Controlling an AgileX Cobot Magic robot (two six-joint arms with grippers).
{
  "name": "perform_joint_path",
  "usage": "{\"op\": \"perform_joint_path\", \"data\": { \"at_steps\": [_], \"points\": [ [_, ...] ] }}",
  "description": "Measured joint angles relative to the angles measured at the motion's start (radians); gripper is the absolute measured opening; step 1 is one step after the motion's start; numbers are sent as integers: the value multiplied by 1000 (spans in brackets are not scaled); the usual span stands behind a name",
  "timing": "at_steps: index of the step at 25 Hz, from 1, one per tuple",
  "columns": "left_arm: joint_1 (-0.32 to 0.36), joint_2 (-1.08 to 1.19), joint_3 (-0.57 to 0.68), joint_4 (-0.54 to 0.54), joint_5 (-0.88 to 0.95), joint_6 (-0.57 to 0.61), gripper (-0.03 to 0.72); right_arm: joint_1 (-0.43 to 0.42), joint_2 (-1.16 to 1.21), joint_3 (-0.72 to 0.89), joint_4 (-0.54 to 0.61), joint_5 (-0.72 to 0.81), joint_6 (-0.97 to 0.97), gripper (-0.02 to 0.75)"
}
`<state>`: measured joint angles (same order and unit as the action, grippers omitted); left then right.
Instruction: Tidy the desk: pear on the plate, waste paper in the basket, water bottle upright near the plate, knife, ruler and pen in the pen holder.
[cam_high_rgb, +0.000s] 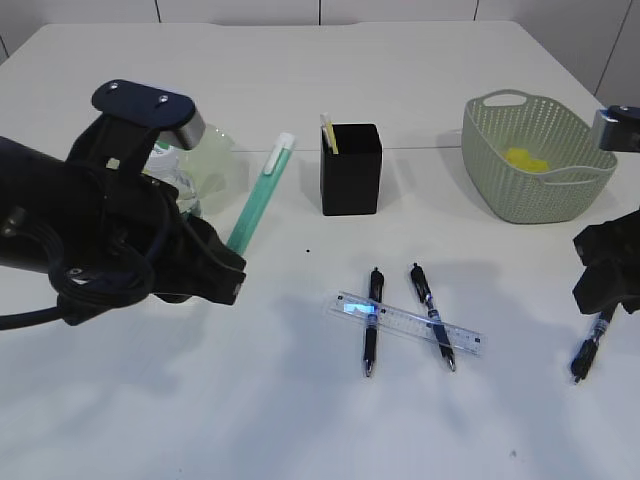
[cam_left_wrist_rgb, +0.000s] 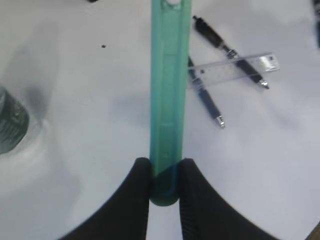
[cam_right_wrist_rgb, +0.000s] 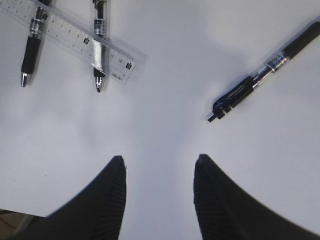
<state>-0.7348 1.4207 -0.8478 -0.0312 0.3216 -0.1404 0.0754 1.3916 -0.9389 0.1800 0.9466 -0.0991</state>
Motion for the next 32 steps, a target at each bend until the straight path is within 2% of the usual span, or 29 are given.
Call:
{"op": "perform_joint_path", "data": {
  "at_steps": [4, 8, 16, 20, 23, 29, 32],
  "points": [
    [-62, -12, 4, -9, -62, 2, 94, 0, 0, 0, 0, 0, 0, 338],
    [-104, -27, 51, -18, -201, 2, 94, 0, 0, 0, 0, 0, 0, 338],
    [-113, -90, 149, -71, -370, 2, 94, 0, 0, 0, 2, -8, 0, 337],
    [-113, -107, 151, -73, -395, 2, 94, 0, 0, 0, 52, -27, -19, 337],
    [-113, -107, 152, -75, -399, 2, 94, 0, 0, 0, 171, -38, -119, 337],
    [-113, -107, 152, -75, -416, 2, 94, 0, 0, -4, 566, -72, -366, 337],
    [-113, -105, 152, -75, -438, 2, 94, 5, -5, -4, 720, -89, -478, 338]
  ]
}}
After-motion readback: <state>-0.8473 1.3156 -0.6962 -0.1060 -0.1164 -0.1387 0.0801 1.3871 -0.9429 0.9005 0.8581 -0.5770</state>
